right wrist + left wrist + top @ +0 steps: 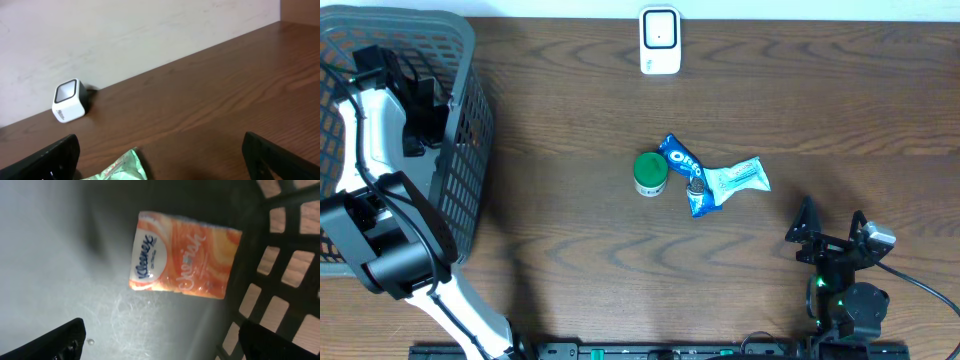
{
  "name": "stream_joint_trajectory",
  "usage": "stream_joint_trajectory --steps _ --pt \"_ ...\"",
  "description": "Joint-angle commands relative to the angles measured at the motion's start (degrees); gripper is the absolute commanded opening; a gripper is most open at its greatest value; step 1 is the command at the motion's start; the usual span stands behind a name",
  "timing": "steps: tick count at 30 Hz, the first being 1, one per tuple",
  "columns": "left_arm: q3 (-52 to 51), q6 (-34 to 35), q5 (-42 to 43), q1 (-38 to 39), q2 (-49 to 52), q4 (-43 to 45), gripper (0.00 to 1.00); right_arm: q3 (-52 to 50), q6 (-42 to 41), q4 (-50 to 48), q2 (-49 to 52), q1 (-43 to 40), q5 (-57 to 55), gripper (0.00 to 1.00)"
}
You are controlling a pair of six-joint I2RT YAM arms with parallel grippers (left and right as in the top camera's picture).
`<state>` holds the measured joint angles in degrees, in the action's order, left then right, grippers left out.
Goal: Scan the item barcode
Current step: 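Reach the left gripper into the basket and grasp the orange snack box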
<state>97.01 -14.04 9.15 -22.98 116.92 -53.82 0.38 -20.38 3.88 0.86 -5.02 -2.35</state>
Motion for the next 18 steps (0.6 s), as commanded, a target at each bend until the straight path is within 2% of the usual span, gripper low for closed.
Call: stream_joint_trajectory --steps 1,6,13,18 --pt "-0.2 -2.8 1.0 0.6 0.6 0.6 0.98 0.0 -0.2 0.2 -0.2 -0.3 -0.3 0.99" --pt "-0.3 -5.7 0.9 0.6 2.5 1.7 0.98 0.0 -0.2 0.2 -0.2 -0.3 -0.3 0.99" --pt "-0.3 -15.0 0.9 0.6 5.3 2.5 0.98 -0.1 -0.2 0.2 -0.2 -0.3 -0.3 0.99" --pt "-0.3 -15.5 2.5 0.6 6.8 6.5 0.98 0.0 -0.2 0.2 -0.2 -0.3 -0.3 0.99"
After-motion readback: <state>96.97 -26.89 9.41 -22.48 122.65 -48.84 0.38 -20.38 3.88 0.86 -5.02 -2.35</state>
